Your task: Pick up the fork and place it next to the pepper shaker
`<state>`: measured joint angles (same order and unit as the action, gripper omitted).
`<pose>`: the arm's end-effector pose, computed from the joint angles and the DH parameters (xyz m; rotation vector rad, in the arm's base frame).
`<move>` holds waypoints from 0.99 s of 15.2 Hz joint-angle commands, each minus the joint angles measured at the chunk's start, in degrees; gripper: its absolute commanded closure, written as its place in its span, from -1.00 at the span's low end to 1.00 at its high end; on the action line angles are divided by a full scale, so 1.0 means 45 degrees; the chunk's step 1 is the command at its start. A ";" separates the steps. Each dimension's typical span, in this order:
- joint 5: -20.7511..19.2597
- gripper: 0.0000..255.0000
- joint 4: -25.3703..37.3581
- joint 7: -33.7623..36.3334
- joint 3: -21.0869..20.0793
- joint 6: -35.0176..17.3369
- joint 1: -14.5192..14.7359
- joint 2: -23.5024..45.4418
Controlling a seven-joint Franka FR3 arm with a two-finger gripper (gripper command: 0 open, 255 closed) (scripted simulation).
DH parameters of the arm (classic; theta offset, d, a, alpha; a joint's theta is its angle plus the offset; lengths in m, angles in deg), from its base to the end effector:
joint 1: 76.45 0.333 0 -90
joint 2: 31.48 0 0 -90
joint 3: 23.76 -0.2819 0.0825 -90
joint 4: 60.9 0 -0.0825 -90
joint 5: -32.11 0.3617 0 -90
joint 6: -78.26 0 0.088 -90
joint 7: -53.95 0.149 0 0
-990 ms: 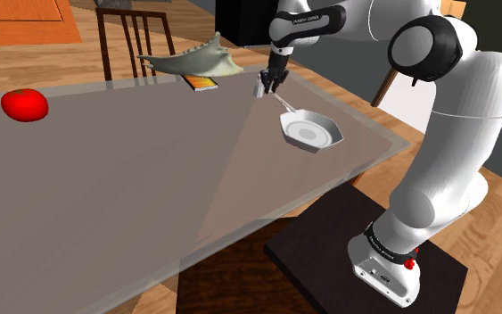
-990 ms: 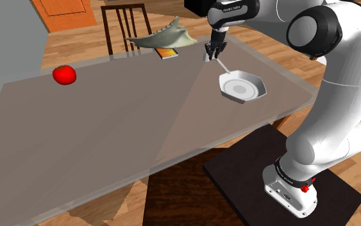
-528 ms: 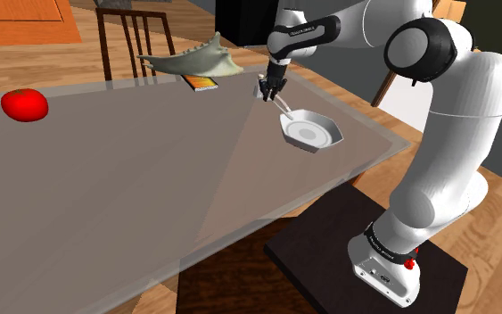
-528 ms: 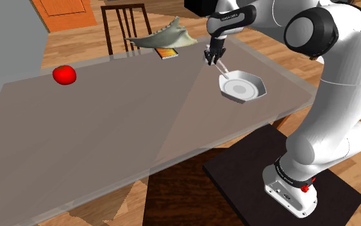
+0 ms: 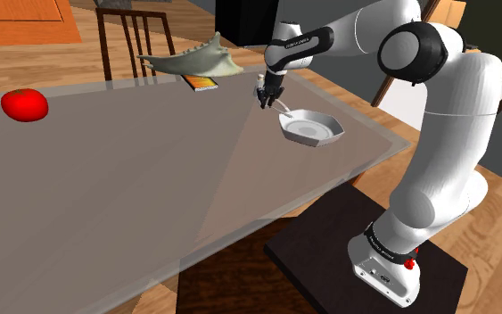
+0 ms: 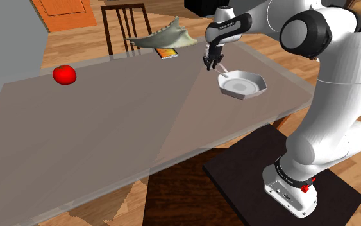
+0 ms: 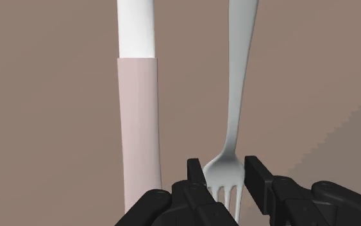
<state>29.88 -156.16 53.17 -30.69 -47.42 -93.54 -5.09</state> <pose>0.6371 -0.1228 0.2887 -3.1162 0.2446 -0.1181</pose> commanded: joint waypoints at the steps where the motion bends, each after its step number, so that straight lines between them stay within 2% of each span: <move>1: -0.0012 1.00 -0.0151 0.0016 0.0023 -0.0118 -0.0012 0.0075; 8: -0.0015 1.00 -0.0149 0.0018 0.0018 -0.0117 -0.0016 0.0076; 9: -0.0018 -1.00 -0.0121 0.0025 0.0018 -0.0117 -0.0009 0.0105; 14: -0.0015 -1.00 -0.0149 0.0018 0.0017 -0.0117 -0.0017 0.0076; 15: 0.0014 -1.00 -0.0041 0.0001 0.0002 0.0210 -0.0034 -0.0143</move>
<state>29.87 -156.43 53.23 -30.72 -47.24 -93.57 -5.22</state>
